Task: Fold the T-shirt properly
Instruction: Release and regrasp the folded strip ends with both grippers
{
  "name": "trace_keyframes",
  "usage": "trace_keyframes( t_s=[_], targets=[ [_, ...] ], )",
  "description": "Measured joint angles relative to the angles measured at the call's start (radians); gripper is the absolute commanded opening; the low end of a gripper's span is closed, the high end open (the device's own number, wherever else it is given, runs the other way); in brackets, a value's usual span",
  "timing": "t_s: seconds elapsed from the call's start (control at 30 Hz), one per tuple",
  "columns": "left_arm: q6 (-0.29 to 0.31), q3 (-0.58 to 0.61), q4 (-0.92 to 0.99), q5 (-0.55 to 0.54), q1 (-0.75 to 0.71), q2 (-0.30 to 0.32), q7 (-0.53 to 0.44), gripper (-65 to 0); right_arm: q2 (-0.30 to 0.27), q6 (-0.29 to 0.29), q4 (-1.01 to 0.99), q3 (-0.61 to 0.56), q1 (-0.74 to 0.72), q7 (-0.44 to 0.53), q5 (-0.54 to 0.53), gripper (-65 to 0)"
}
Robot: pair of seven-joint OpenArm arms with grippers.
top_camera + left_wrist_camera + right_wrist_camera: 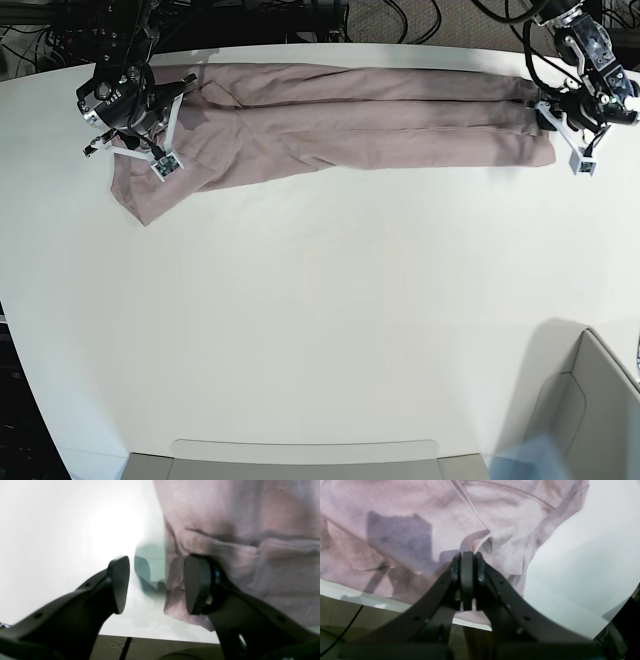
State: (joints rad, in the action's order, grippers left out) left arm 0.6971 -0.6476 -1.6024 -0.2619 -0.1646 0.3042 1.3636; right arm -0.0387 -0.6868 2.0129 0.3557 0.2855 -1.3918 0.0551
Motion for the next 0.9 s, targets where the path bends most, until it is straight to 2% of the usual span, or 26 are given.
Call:
trace_keyframes(
  t_s=[0.07, 0.2, 0.27, 0.37, 0.5, 0.9],
  targets=[
    [0.004, -0.023, 0.003, 0.000, 0.013, 0.030, 0.045, -31.2, -0.001, 0.000, 0.000, 0.000, 0.002, 0.000, 0.001, -65.0],
    [0.000, -0.045, -0.041, 0.014, 0.057, 0.056, 0.040, -31.2, 0.000, 0.000, 0.000, 0.000, 0.003, 0.000, 0.000, -65.0],
    [0.000, -0.035, -0.079, 0.006, 0.056, 0.041, 0.035, -31.2, 0.000, 0.000, 0.000, 0.000, 0.002, 0.000, 0.000, -65.0],
    [0.000, -0.035, -0.109, -0.001, 0.045, -0.023, 0.027, -31.2, 0.001, 0.000, 0.000, 0.000, 0.002, 0.000, 0.000, -65.0],
    [0.003, -0.031, -0.112, 0.019, 0.001, -0.050, 0.036, -31.2, 0.000, 0.000, 0.000, 0.000, 0.000, 0.000, 0.001, -65.0],
    [0.001, -0.038, 0.021, 0.001, 0.011, -0.046, 0.019, -31.1, 0.000, 0.000, -0.002, 0.000, 0.000, 0.000, -0.003, -65.0]
  ],
)
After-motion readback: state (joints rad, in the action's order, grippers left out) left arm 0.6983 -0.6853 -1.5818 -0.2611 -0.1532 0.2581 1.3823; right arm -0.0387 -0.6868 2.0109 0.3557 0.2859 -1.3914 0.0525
